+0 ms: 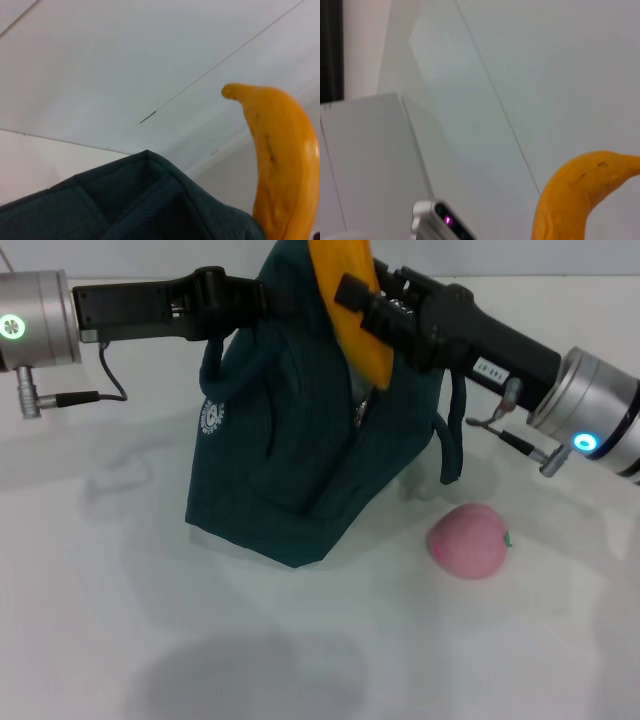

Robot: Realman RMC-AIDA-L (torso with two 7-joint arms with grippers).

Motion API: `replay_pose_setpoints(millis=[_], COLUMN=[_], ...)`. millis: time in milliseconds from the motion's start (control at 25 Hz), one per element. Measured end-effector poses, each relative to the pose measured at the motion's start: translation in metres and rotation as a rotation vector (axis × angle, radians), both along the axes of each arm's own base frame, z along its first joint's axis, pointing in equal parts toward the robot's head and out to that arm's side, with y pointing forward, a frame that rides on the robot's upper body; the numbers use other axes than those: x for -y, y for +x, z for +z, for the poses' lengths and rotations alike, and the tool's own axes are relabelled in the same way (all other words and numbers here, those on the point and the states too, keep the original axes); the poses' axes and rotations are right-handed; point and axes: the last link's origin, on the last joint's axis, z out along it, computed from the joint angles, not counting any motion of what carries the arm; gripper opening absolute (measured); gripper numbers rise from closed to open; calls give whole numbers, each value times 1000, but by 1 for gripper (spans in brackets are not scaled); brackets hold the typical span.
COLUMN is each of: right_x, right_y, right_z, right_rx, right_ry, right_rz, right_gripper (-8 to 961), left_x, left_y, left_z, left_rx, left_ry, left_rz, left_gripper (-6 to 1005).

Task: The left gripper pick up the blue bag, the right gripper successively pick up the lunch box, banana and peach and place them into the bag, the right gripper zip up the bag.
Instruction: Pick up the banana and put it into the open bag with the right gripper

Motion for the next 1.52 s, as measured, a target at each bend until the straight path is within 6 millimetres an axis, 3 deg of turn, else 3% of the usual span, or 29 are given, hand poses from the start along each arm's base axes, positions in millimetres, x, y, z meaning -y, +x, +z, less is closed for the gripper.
replay_pose_setpoints(millis=[320, 840, 1000, 1200, 1360, 1520], right_x=[7, 6, 12, 14, 15, 12], right_y=[2, -5, 0, 28, 53, 64], right_z=[-7, 2, 23, 64, 98, 121], right_rx=[74, 70, 16, 19, 115, 292], right_ry=[78, 133, 162, 185, 210, 251], right_rz=[63, 149, 220, 223, 186, 171], right_gripper=[407, 407, 407, 406, 406, 406], left_x=[0, 2, 4, 4, 3, 3], left_y=[0, -7, -12, -13, -14, -14], left_z=[1, 3, 5, 5, 5, 6], left_rx=[0, -3, -6, -9, -12, -14], left_ry=[2, 6, 10, 13, 18, 21], left_rz=[0, 16, 28, 33, 30, 30], left_gripper=[42, 42, 42, 41, 41, 41])
